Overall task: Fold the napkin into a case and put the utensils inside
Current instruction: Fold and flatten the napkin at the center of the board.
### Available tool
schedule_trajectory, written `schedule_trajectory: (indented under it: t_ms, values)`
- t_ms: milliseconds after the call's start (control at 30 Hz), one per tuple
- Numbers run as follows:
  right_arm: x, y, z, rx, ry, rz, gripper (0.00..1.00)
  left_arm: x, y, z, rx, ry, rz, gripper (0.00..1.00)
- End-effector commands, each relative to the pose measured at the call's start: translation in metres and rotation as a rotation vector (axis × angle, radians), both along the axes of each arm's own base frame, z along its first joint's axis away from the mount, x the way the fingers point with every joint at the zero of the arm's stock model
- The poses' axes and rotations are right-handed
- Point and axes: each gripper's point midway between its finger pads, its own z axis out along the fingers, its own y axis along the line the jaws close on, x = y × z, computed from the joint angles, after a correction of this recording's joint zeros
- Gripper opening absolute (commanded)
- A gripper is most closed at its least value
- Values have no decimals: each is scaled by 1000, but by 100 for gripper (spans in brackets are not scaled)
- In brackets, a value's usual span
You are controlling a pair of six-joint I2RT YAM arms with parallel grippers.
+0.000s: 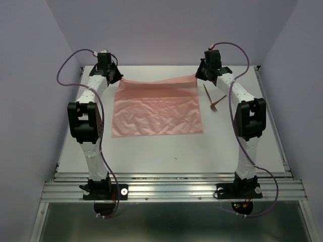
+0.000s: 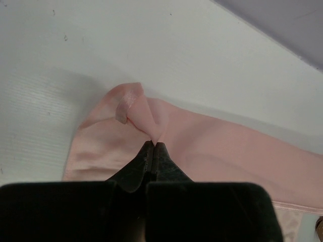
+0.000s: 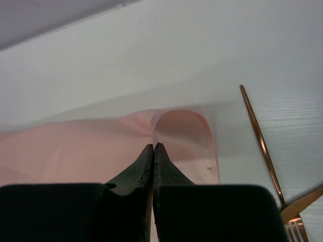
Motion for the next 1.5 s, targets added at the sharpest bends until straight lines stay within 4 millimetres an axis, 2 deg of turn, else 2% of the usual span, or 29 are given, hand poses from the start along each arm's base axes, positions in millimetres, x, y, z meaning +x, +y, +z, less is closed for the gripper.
schedule_trajectory:
  t_ms: [0, 100, 133, 167, 233, 267, 300, 367, 400, 433, 467, 500, 533, 567, 600, 633, 667, 700, 733, 767, 800, 867, 933, 1100, 1467]
  values:
    - [19, 15, 34, 62, -104, 70, 1, 22, -5, 47, -27, -135, -42, 0]
    - [14, 15, 33, 67, -93, 72, 1, 15, -6, 44, -24, -117, -53, 0]
    - [9, 14, 24, 66, -70, 70, 1, 9, -5, 34, -21, -93, -54, 0]
    - [5, 14, 22, 69, -60, 72, 1, 3, -5, 40, -20, -101, -55, 0]
    - [-13, 18, 15, 92, -24, 108, 1, -7, -5, 39, -14, -87, -56, 0]
    - [-18, 18, 13, 96, -20, 112, 1, -17, -2, 27, -6, -51, -47, 0]
    - [-25, 19, 9, 105, -7, 124, 1, -24, -1, 33, -1, -54, -45, 0]
    - [-46, 17, 2, 113, 18, 136, 1, -41, 3, 18, 9, -2, -33, 0]
    - [-55, 17, 13, 126, 6, 149, 1, -49, 3, 28, 10, -16, -30, 0]
    - [-63, 17, 11, 131, 15, 155, 1, -56, 4, 27, 13, -11, -26, 0]
    - [-76, 15, -5, 131, 51, 158, 1, -67, 6, 14, 16, 24, -17, 0]
    - [-83, 16, -5, 141, 60, 164, 1, -74, 6, 23, 17, 6, -15, 0]
    - [-90, 16, -6, 149, 64, 169, 1, -81, 8, 22, 17, 10, -10, 0]
    - [-101, 14, -8, 154, 71, 170, 1, -91, 8, 9, 22, 41, -5, 0]
    - [-106, 14, -8, 165, 75, 173, 1, -98, 9, 16, 22, 23, 1, 0]
    - [-112, 14, -9, 171, 82, 173, 1, -104, 11, 15, 24, 27, 9, 0]
    - [-117, 14, -3, 181, 68, 175, 1, -114, 12, 3, 25, 53, 13, 0]
    - [-126, 14, -11, 188, 91, 180, 1, -120, 11, 9, 20, 37, 15, 0]
    - [-130, 14, -12, 199, 97, 181, 1, -125, 11, 8, 16, 40, 18, 0]
    - [-134, 14, -13, 206, 99, 181, 1, -135, 11, -4, 11, 68, 17, 0]
    - [-137, 14, -9, 213, 89, 182, 1, -139, 10, 0, 0, 50, 24, 0]
    - [-146, 18, -13, 218, 100, 191, 1, -152, 10, -12, -12, 72, 37, 0]
    - [-151, 17, -10, 225, 97, 193, 1, -160, 9, -11, -34, 62, 54, 0]
    - [-173, 26, -22, 230, 122, 222, 1, -179, 5, -25, -73, 80, 64, 0]
    - [-207, 20, -36, 238, 145, 217, 1, -209, -1, -47, -119, 114, 71, 0]
